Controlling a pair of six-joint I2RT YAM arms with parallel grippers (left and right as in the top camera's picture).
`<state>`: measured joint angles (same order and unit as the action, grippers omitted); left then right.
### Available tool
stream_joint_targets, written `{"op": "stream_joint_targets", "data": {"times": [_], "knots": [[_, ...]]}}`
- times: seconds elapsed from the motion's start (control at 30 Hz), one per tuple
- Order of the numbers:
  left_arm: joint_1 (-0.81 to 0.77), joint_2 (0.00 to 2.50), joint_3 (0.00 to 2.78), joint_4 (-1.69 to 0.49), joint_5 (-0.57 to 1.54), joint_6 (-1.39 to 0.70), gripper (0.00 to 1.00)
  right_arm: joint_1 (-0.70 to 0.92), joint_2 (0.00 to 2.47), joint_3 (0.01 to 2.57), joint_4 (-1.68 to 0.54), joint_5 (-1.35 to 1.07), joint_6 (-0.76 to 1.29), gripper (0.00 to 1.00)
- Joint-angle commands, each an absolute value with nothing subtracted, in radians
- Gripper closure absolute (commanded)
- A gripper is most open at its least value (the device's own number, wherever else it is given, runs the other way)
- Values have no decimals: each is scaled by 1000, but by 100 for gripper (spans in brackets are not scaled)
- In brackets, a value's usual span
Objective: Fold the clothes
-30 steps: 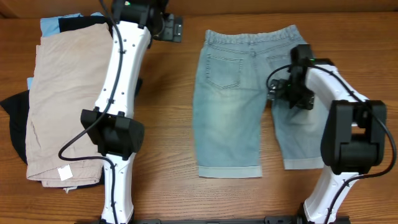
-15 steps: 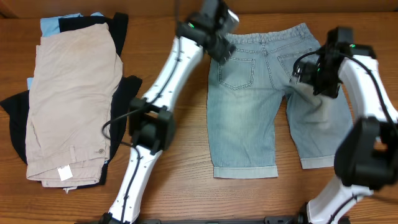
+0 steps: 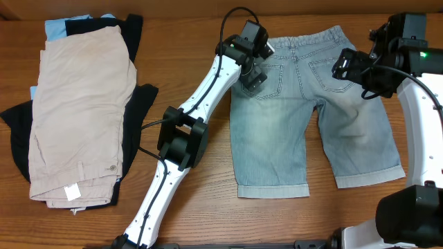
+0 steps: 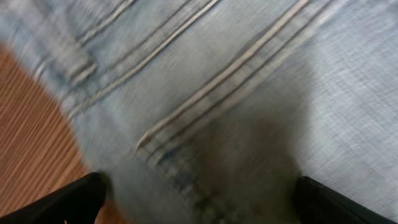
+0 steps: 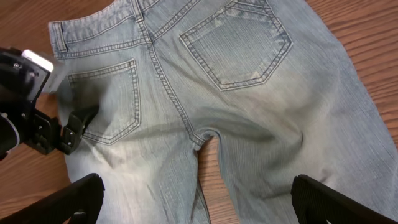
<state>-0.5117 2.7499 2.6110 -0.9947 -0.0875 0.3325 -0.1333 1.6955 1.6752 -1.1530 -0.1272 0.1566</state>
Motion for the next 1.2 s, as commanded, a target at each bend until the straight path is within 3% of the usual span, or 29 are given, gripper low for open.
{"op": "stream_joint_targets", "data": {"times": [0.0, 0.27, 0.47, 0.6, 0.9, 1.17], "knots": [[-480, 2840, 2605, -1100, -300, 194, 0, -117, 1697, 1674, -1159, -137, 156, 0], [-385, 2860, 2605, -1479, -300, -62, 0, -91, 1698, 1636, -1150, -138, 183, 0], [-298, 2860, 2605, -1691, -181, -83, 0, -45, 1728, 1569, -1120, -163, 225, 0], [-261, 2860, 2604, -1691, -18, -28, 0, 9, 1764, 1500, -1093, -162, 294, 0], [-249, 2769, 2716, -1691, -29, -31, 0, 219, 1809, 1270, -913, -196, 402, 0], [-247, 2621, 2959, -1660, -34, -33, 0, 396, 1809, 1250, -904, -163, 397, 0]]}}
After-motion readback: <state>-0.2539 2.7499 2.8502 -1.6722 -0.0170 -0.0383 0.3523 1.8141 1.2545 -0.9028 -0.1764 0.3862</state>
